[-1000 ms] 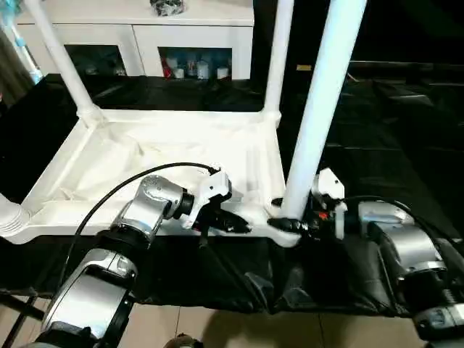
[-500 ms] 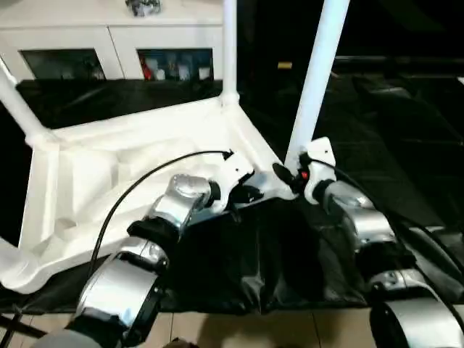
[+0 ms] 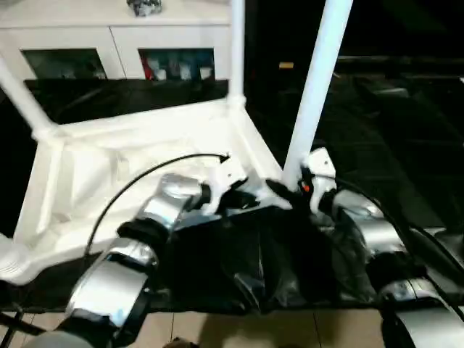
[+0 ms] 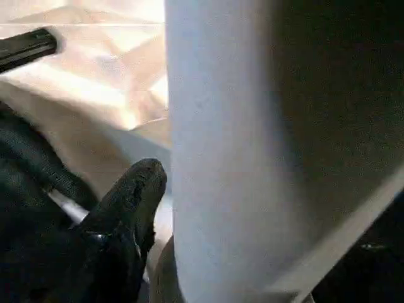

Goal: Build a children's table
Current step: Rotate leg to tighten

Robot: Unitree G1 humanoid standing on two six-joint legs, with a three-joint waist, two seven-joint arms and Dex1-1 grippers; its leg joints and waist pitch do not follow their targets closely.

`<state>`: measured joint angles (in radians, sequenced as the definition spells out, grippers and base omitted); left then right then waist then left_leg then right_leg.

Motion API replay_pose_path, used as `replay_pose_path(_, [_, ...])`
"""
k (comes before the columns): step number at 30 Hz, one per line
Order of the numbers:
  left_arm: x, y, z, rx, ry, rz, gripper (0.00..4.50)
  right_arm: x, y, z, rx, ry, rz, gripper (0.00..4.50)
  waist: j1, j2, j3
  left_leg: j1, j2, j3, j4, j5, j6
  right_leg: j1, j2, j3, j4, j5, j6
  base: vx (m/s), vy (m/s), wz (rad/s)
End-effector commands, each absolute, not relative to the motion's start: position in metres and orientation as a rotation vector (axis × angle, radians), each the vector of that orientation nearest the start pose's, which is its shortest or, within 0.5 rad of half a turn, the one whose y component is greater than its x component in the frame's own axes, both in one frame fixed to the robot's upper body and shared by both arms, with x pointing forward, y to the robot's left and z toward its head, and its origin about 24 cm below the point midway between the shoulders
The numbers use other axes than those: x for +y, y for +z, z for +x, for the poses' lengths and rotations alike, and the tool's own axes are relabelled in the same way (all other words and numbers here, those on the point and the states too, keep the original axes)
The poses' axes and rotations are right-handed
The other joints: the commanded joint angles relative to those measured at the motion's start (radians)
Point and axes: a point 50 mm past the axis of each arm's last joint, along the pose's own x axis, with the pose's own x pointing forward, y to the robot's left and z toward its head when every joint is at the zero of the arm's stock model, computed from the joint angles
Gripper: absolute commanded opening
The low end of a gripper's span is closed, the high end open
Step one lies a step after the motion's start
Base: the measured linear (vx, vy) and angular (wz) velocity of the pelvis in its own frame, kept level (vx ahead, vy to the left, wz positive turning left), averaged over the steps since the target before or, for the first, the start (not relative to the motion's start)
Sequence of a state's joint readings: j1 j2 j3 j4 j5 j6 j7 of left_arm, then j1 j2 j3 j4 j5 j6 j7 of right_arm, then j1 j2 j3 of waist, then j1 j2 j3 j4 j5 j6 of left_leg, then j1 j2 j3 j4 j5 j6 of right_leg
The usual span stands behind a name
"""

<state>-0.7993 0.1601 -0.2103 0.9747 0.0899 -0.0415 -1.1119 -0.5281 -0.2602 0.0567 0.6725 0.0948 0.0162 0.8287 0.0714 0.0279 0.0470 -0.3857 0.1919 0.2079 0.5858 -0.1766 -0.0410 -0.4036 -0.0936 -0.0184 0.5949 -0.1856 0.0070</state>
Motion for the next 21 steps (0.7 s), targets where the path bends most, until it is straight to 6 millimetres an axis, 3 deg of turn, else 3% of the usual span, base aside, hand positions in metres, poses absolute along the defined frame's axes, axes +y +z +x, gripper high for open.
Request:
replay_pose_path(1, [0.067,0.074,0.339,0.231,-1.453,0.280,0.00,-0.131,0.032,0.308,0.311,1.107,-0.091,3.11,0.008,-0.012,-0.058,0.022,0.040,-0.016,-0.072,-0.233,0.074,0.045,-0.044,0.014,-0.064,-0.138,-0.268,0.000,0.000,0.00])
replay_pose_path(4, [0.074,0.074,0.336,0.244,-1.498,0.272,0.00,-0.139,0.035,0.296,0.333,1.227,-0.076,3.11,0.022,-0.013,-0.060,0.024,0.042,-0.015,-0.071,-0.231,0.082,0.041,-0.044,0.017,-0.062,-0.133,-0.268,0.000,0.000,0.00])
replay_pose_path(5, [0.077,0.074,0.335,0.254,-1.514,0.269,0.00,-0.141,0.036,0.293,0.338,1.255,-0.078,2.86,0.027,-0.014,-0.059,0.024,0.043,-0.016,-0.071,-0.232,0.079,0.040,-0.045,0.017,-0.063,-0.145,-0.265,0.000,0.000,0.00])
replay_pose_path(10, [0.084,0.074,0.331,0.275,-1.567,0.266,0.00,-0.143,0.033,0.282,0.374,1.340,-0.072,2.68,0.033,-0.012,-0.059,0.025,0.044,-0.017,-0.074,-0.241,0.060,0.036,-0.048,0.017,-0.065,-0.178,-0.261,0.000,0.000,0.00])
replay_pose_path(15, [0.085,0.074,0.330,0.283,-1.577,0.265,0.00,-0.140,0.034,0.278,0.393,1.371,-0.057,2.25,0.039,-0.011,-0.060,0.026,0.043,-0.017,-0.074,-0.232,0.051,0.035,-0.047,0.018,-0.063,-0.167,-0.254,0.000,0.000,0.00])
replay_pose_path(21, [0.083,0.073,0.336,0.281,-1.484,0.281,0.00,-0.138,0.031,0.280,0.401,1.314,-0.051,2.20,0.041,-0.013,-0.059,0.023,0.041,-0.017,-0.073,-0.226,0.050,0.036,-0.048,0.018,-0.064,-0.175,-0.245,0.000,0.000,0.00])
